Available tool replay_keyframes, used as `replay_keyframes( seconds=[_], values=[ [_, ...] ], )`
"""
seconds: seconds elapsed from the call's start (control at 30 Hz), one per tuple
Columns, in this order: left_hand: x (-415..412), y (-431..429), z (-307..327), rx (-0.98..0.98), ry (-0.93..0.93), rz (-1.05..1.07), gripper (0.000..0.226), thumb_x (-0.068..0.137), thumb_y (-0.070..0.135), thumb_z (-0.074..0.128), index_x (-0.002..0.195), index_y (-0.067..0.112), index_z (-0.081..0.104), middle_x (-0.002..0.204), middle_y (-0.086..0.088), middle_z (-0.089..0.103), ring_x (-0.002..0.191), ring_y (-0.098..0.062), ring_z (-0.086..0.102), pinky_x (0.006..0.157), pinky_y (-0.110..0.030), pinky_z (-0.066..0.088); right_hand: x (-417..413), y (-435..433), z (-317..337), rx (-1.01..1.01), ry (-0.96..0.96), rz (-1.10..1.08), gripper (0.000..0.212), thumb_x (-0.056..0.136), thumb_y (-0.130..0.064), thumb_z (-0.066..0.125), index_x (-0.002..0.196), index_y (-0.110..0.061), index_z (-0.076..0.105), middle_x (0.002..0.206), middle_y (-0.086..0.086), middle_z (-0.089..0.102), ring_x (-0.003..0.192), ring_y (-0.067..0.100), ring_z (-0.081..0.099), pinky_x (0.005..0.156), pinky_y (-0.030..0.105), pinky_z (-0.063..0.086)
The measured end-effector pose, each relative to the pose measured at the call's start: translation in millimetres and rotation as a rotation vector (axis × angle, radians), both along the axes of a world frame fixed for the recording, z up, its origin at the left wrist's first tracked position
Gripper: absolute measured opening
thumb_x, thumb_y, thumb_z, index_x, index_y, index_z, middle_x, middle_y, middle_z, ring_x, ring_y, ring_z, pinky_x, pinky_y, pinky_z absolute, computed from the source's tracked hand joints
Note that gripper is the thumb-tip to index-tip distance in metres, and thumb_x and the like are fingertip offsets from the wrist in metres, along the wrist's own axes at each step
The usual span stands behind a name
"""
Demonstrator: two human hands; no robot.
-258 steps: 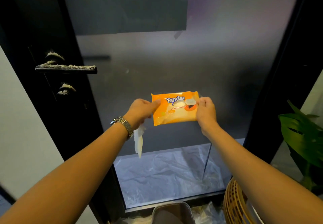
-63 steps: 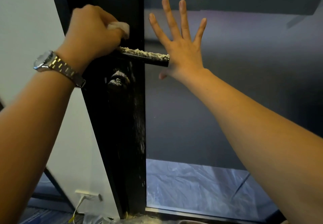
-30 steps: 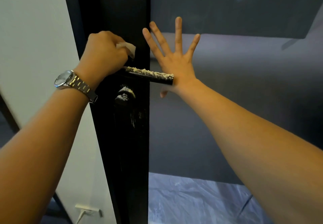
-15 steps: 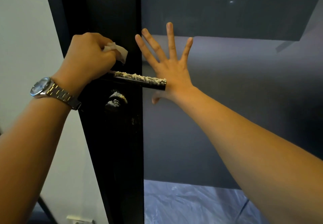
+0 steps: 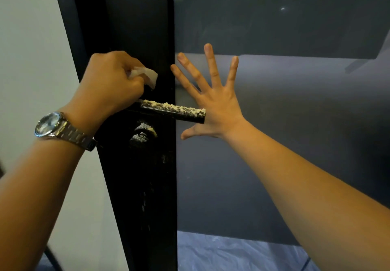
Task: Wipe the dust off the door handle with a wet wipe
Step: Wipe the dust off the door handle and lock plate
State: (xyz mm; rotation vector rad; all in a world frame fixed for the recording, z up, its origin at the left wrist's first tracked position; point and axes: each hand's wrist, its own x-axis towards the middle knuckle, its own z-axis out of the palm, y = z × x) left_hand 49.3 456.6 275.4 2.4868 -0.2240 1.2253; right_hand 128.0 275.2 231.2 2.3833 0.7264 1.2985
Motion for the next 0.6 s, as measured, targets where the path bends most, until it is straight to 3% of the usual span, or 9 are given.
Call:
replay_keyframes(
  seconds=[0.07,0.2,0.3,0.47,0.6],
  values=[
    [-1,1,0,0.039,0.041,-0.014,0.023,0.085,0.009,0.053,0.104,0.004,0.066,0.104,-0.008,0.061,0.086,-0.015,0.05,0.071,-0.021,0.038,0,0,0,0.004,0.009,0.009,0.14,0.041,-0.094,0.052,0.152,-0.023,0.005,0.16,0.0,0.003,0.142,0.046,0.0,0.1,0.074,-0.006],
    [-4,7,2,-0.066,0.004,0.038,0.024,0.086,0.012,0.052,0.105,0.005,0.066,0.094,-0.004,0.059,0.079,-0.014,0.05,0.059,-0.013,0.034,-2,2,-1,0.016,0.034,0.009,0.141,0.042,-0.093,0.054,0.152,-0.023,0.002,0.16,0.0,0.0,0.142,0.046,-0.003,0.099,0.074,-0.007],
    [-3,-5,0,0.06,0.04,-0.023,0.024,0.082,0.017,0.055,0.098,0.003,0.069,0.1,-0.006,0.063,0.081,-0.014,0.05,0.068,-0.019,0.036,-2,1,-1,0.018,0.029,-0.001,0.14,0.042,-0.094,0.052,0.152,-0.023,0.001,0.16,0.0,0.0,0.142,0.046,-0.003,0.099,0.074,-0.007],
    [2,5,5,-0.041,0.039,0.034,0.022,0.085,0.014,0.054,0.1,0.005,0.067,0.089,0.002,0.056,0.064,-0.006,0.048,0.059,-0.011,0.032,1,2,-4,0.075,-0.004,0.088,0.129,0.05,-0.095,0.046,0.151,-0.02,0.017,0.158,0.002,0.015,0.141,0.048,0.008,0.1,0.074,-0.003],
    [4,-3,4,0.121,0.075,-0.013,0.023,0.081,0.016,0.055,0.094,0.006,0.071,0.095,0.005,0.053,0.079,-0.012,0.049,0.062,-0.011,0.033,7,4,-9,0.118,-0.067,0.139,0.12,0.057,-0.095,0.038,0.149,-0.02,0.025,0.156,0.003,0.023,0.139,0.048,0.015,0.101,0.075,0.002]
  ],
)
